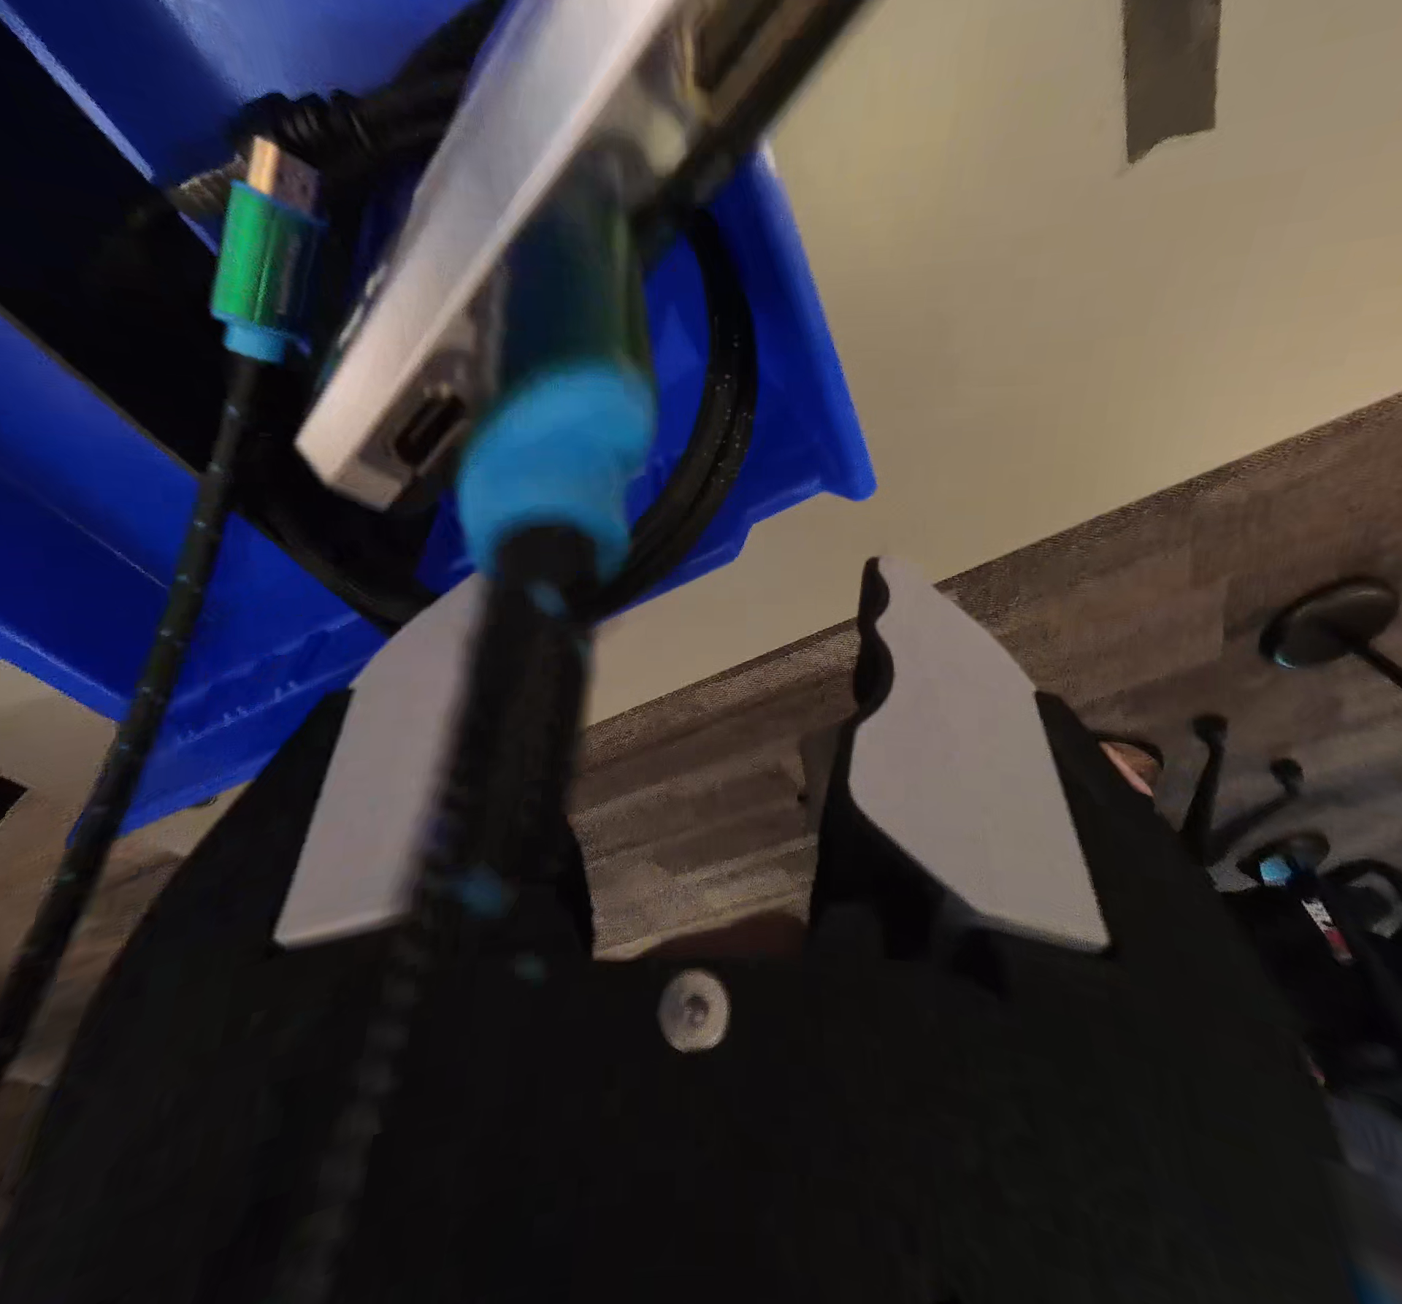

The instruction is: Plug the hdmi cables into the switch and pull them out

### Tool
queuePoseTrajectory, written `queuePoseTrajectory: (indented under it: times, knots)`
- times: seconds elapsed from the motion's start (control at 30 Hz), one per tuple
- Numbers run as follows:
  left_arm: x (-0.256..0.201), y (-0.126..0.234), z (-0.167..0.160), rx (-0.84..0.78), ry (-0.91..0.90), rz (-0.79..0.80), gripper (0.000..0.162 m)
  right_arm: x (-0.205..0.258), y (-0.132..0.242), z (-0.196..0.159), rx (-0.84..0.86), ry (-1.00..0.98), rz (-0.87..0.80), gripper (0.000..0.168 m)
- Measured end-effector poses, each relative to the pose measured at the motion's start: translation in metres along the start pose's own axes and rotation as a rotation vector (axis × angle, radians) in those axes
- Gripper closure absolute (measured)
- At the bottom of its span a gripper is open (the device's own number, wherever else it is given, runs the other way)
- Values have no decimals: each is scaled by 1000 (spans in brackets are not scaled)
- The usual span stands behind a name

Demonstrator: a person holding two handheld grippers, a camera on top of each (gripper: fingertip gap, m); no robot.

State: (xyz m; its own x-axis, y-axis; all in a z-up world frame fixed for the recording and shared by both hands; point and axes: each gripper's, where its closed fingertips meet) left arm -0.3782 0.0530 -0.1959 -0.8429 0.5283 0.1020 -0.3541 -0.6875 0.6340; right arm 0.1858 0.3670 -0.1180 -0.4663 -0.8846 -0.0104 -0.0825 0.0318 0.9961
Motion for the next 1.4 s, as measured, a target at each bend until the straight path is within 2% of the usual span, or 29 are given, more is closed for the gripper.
queuePoseTrajectory:
  times: [0.2,0.27,0.33,0.37,0.43,0.53,0.6,0.77,0.83,0.93,1.0,1.07,1.13,1.2,1.27,1.4]
  knots:
    - [-1,3,1,-10,2,-1,152,-16,2,-12,-91,-165,22,74]
    - [1,4,1,-13,9,2,152,-12,-2,-33,-31,-238,88,78]
    - [1,3,1,-15,23,-10,152,-1,-1,-58,91,-277,166,90]
    - [0,3,2,-15,29,-20,152,-5,2,-62,118,-288,153,93]
    - [-3,2,3,-15,28,-33,152,-5,13,-51,62,-325,194,94]
    - [-6,1,4,-13,1,-31,152,-14,36,-17,-151,-325,201,104]
    - [-7,2,3,-8,-19,-19,152,-26,41,-20,-165,-320,139,111]
    - [-6,2,1,-4,-17,-20,152,-78,41,-123,336,-319,-273,116]
    - [-5,3,1,-6,-8,-20,152,-92,50,-148,372,-382,-380,116]
    - [0,9,2,-23,10,0,152,-110,74,-163,161,-556,-535,117]
    - [9,15,5,-53,44,29,152,-108,116,-176,-18,-691,-721,121]
    - [21,22,9,-94,95,67,150,-74,163,-183,-250,-783,-882,122]
    - [35,29,15,-147,157,100,148,-10,195,-165,-528,-769,-927,121]
    - [50,37,19,-192,218,129,146,74,206,-114,-852,-660,-821,125]
    - [67,46,21,-235,270,164,144,165,192,-52,-1122,-526,-611,129]
    - [93,54,15,-258,351,200,141,309,119,57,-1399,-429,-139,132]
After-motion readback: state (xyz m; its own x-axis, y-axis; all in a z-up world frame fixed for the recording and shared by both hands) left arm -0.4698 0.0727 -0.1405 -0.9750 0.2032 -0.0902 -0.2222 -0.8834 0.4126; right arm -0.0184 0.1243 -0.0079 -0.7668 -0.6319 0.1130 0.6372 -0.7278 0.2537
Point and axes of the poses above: each gripper's, where its closed fingertips meet, y back along the fingers, z out of its top, x = y × z across the jaws, and after that the axes turned 3 degrees about z, right-handed
